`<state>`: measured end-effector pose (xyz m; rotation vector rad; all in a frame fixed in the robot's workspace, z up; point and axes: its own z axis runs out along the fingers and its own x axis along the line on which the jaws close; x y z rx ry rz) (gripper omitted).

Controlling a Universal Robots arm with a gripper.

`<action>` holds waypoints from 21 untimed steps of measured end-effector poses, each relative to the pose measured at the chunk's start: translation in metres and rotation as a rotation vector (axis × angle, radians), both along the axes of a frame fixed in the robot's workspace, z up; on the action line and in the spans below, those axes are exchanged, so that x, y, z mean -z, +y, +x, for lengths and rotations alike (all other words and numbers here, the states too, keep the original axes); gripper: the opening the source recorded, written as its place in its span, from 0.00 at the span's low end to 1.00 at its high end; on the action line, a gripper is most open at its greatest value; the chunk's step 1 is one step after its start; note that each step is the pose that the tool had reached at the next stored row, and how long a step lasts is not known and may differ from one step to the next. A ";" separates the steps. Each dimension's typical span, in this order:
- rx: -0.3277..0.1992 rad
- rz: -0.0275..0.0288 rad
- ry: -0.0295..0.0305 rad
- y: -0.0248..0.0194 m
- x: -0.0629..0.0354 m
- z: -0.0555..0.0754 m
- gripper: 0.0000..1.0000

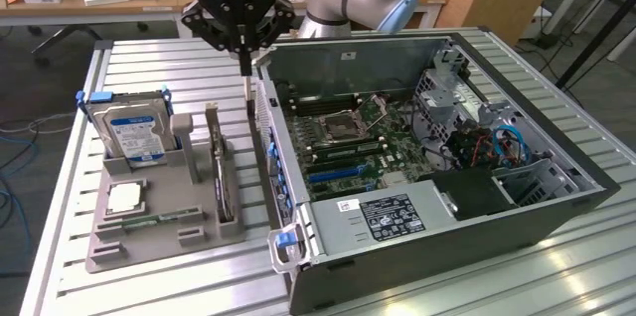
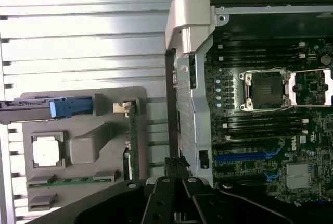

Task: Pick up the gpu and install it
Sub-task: 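Reach for the gpu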

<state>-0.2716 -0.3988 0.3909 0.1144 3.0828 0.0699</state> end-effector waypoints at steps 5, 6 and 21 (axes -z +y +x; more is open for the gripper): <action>0.000 0.0001 -0.0004 0.0000 0.0004 -0.012 0.10; 0.000 0.0000 -0.0003 0.0000 0.0004 -0.014 0.10; 0.000 -0.0004 -0.0004 0.0000 0.0024 -0.043 0.10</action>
